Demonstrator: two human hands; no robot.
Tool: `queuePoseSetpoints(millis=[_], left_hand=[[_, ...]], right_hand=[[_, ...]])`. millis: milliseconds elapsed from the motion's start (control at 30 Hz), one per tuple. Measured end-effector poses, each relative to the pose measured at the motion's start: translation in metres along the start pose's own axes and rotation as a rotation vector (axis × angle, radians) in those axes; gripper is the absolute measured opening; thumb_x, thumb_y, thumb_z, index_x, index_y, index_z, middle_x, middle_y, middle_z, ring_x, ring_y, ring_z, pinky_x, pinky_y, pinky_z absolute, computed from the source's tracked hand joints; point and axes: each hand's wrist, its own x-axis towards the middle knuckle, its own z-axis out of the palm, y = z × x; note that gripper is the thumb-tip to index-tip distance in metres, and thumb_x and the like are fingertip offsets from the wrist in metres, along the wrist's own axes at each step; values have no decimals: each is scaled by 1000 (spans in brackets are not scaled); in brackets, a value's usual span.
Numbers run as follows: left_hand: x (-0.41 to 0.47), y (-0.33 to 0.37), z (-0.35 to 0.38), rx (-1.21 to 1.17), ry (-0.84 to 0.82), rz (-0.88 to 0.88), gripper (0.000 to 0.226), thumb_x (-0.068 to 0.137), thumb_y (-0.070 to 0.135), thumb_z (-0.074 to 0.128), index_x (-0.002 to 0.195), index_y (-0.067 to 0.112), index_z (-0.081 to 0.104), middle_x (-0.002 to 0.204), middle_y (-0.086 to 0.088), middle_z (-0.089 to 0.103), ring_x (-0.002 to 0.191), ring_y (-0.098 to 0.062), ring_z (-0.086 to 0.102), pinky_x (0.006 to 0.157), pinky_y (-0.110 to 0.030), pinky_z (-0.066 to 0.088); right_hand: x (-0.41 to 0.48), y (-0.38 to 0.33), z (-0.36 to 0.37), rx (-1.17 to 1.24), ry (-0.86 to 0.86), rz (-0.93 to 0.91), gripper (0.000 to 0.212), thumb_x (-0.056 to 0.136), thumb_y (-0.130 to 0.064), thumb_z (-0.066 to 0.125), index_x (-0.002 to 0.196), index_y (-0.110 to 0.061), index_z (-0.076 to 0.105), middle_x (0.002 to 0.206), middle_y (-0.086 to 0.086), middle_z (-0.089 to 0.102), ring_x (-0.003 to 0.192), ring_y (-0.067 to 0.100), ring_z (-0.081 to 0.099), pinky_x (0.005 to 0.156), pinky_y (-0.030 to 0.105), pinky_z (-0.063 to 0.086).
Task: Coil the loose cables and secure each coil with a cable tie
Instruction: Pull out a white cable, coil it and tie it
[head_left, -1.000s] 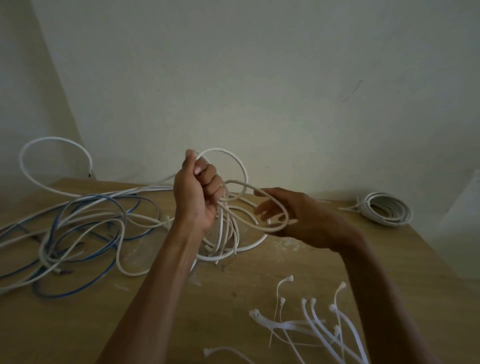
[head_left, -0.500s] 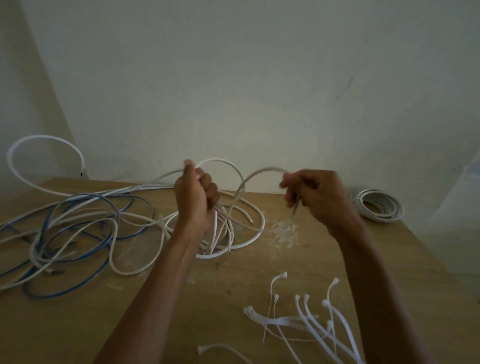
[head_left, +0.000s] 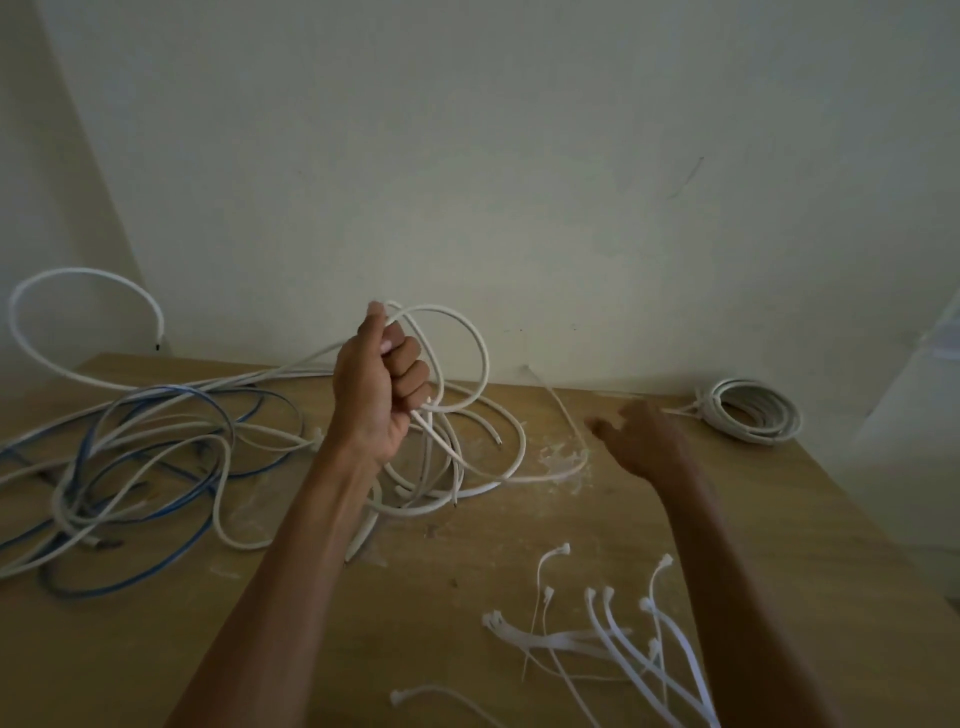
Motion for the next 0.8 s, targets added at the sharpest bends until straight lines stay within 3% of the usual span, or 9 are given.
queuePoseSetpoints(millis=[67, 167, 267, 333, 433, 500, 567, 633, 800], left_hand=[[-2, -4, 4, 6, -73, -55, 45, 110, 40, 32, 67, 25, 26, 48, 11, 22, 37, -3, 17, 32, -18, 16], [-6, -10, 10, -1, -183, -143, 46, 108, 41, 33, 66, 25, 28, 48, 11, 20, 36, -3, 15, 33, -19, 14], [-10, -13, 11, -22, -364, -297, 49, 106, 41, 33, 60, 26, 33, 50, 9, 15, 40, -6, 8, 36, -20, 9], [-12, -13, 8, -48, -501, -377, 48, 106, 41, 33, 60, 26, 31, 52, 9, 14, 40, -7, 9, 35, -20, 10], [-14, -12, 8, -83, -642, -449, 44, 103, 41, 37, 64, 23, 28, 52, 8, 16, 40, -7, 12, 36, -21, 11], [-13, -11, 10, -102, -620, -459, 44, 104, 38, 37, 63, 21, 33, 52, 7, 17, 39, -6, 15, 36, -21, 15], [-12, -10, 11, -47, -506, -446, 44, 104, 36, 36, 64, 19, 43, 52, 7, 20, 39, -5, 22, 36, -19, 23], [-10, -9, 11, 44, -404, -459, 42, 104, 35, 38, 67, 18, 50, 51, 8, 25, 39, -5, 26, 39, -20, 30], [-9, -6, 3, 202, -385, -505, 40, 103, 35, 40, 71, 16, 54, 50, 9, 22, 40, -6, 22, 45, -23, 34]], right_hand=[[-18, -25, -12, 302, 96, -257, 54, 95, -59, 54, 119, -12, 66, 114, 7, 72, 105, 24, 68, 86, 40, 55], [-46, -69, -16, 717, -73, -501, 53, 92, -52, 57, 130, -16, 60, 104, -1, 73, 86, 11, 73, 67, 33, 61], [-54, -85, 0, 589, 226, -649, 35, 103, -28, 56, 136, -17, 60, 105, -2, 71, 83, 6, 69, 71, 23, 56], [-51, -83, 8, 521, 386, -701, 36, 107, -24, 48, 142, -20, 57, 126, 5, 63, 108, 8, 61, 89, 23, 50], [-51, -86, 13, 753, 210, -641, 40, 109, -24, 41, 148, -28, 48, 141, 11, 56, 131, 16, 53, 106, 40, 49], [-53, -88, 10, 990, 41, -597, 37, 109, -18, 40, 143, -22, 53, 109, 11, 70, 94, 25, 72, 79, 44, 62], [-53, -85, 8, 903, 93, -644, 33, 109, -14, 40, 138, -17, 57, 82, 5, 69, 61, 20, 68, 56, 36, 58], [-51, -79, 8, 674, 189, -748, 33, 108, -10, 41, 135, -16, 59, 71, 2, 64, 53, 14, 61, 53, 28, 53], [-50, -72, 8, 298, 275, -867, 46, 101, -3, 49, 144, -20, 54, 91, 4, 71, 83, 5, 66, 68, 34, 58]])
